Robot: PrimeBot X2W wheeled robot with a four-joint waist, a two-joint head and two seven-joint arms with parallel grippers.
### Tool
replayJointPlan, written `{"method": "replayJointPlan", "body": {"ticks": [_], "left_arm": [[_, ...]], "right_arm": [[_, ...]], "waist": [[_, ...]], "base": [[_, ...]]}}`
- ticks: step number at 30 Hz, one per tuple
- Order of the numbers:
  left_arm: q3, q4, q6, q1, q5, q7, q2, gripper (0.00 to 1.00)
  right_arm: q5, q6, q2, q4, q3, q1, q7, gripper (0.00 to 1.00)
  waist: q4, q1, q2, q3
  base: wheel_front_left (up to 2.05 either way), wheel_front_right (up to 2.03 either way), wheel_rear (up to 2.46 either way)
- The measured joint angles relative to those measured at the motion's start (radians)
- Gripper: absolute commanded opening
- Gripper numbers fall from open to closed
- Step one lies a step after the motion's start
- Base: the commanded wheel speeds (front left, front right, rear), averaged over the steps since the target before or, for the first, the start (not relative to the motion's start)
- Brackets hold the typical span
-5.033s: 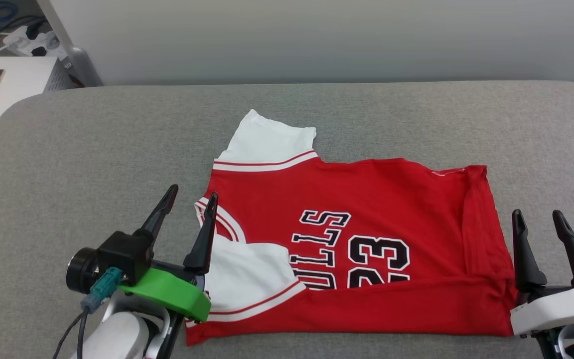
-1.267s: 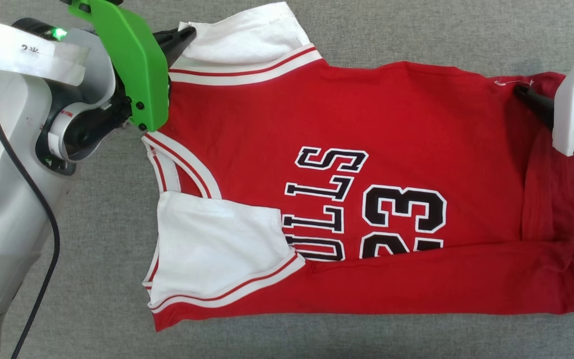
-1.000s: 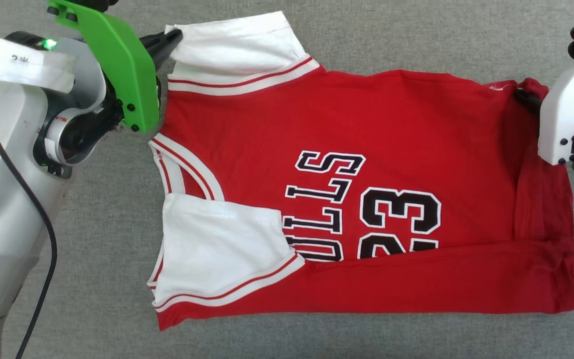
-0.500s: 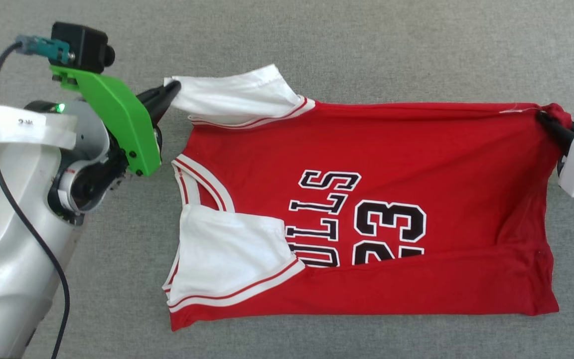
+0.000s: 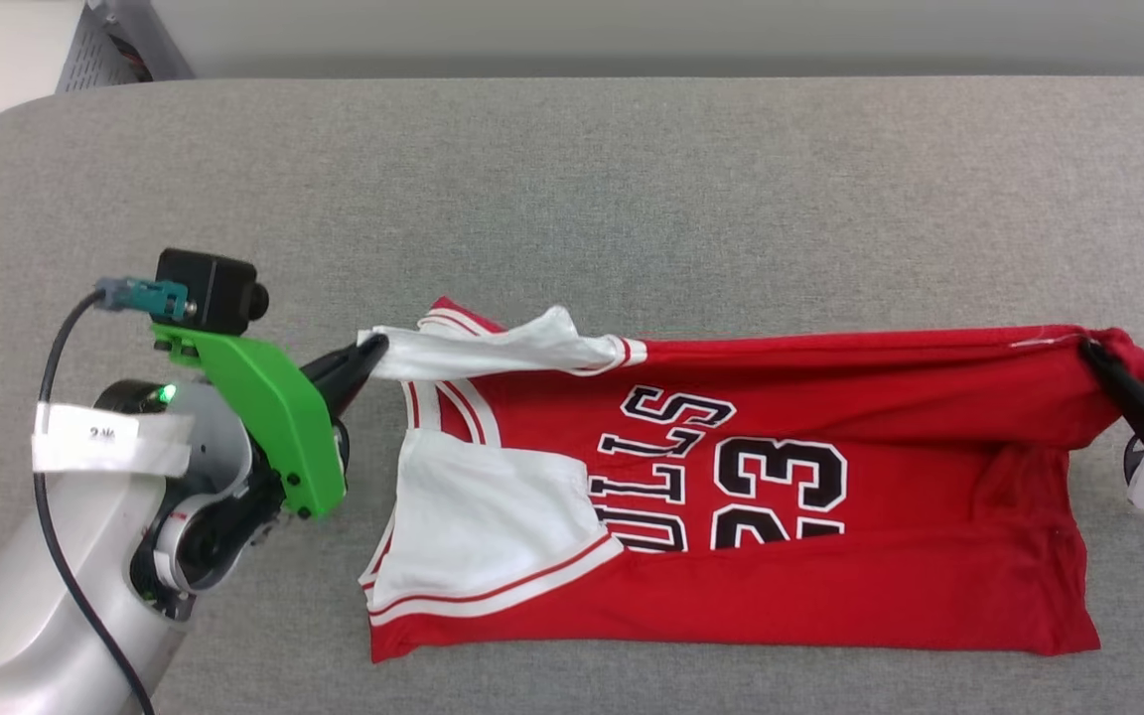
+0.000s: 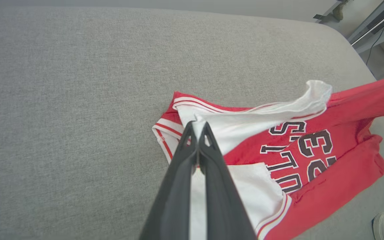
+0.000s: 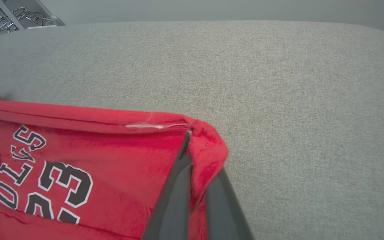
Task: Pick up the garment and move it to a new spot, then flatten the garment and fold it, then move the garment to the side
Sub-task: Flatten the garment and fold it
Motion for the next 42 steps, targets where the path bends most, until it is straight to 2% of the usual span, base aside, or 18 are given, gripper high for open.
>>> {"method": "replayJointPlan", "body": {"ticks": [5,14,24,29,34,35,36,37,42], "left_arm": [[0.006,-0.069,0.026,0.095,-0.02,-0.022,0.013,0.0],[-0.024,-0.138,0.063,0.24,-0.046,-0.007,0.043,0.0],[-0.07,-0.105,0.068,0.275,-0.045,0.028,0.059,0.0],[-0.095,-0.08,0.067,0.28,-0.047,0.054,0.059,0.0],[-0.124,-0.053,0.058,0.28,-0.037,0.062,0.048,0.0],[-0.126,-0.047,0.058,0.28,-0.036,0.062,0.043,0.0],[-0.13,-0.04,0.053,0.28,-0.032,0.06,0.037,0.46],[-0.136,-0.032,0.05,0.28,-0.019,0.055,0.034,1.0],[-0.147,0.009,0.041,0.28,0.003,0.026,0.022,1.0]], "right_arm": [[0.01,0.0,-0.018,-0.047,0.014,0.076,-0.059,0.0],[-0.006,0.0,-0.085,-0.125,0.111,0.185,-0.15,0.0],[-0.041,0.0,-0.216,-0.15,0.278,0.219,-0.21,0.0],[-0.043,0.0,-0.239,-0.129,0.33,0.217,-0.226,0.0],[-0.042,0.0,-0.234,-0.095,0.368,0.207,-0.235,0.0],[-0.041,0.0,-0.232,-0.088,0.372,0.204,-0.235,0.38],[-0.037,0.0,-0.225,-0.072,0.371,0.198,-0.234,1.0],[-0.042,0.0,-0.224,-0.065,0.377,0.191,-0.234,1.0],[-0.023,0.0,-0.202,-0.042,0.393,0.188,-0.22,1.0]], "waist": [[0.008,0.0,0.0,-0.026],[0.014,0.0,0.0,-0.037],[0.011,0.0,0.0,-0.036],[0.007,0.0,0.0,-0.044],[0.006,0.0,0.0,-0.047],[0.006,0.0,0.0,-0.046],[0.005,0.0,0.0,-0.045],[0.005,0.0001,0.0,-0.045],[0.004,0.0,0.0,-0.056]], "base": [[0.0,0.0,0.0],[0.0,0.0,0.0],[0.0,0.0,0.0],[0.0,0.0,0.0],[0.0,0.0,0.0],[0.0,0.0,0.0],[0.0,0.0,0.0],[0.0,0.0,0.0],[0.0,0.0,0.0]]}}
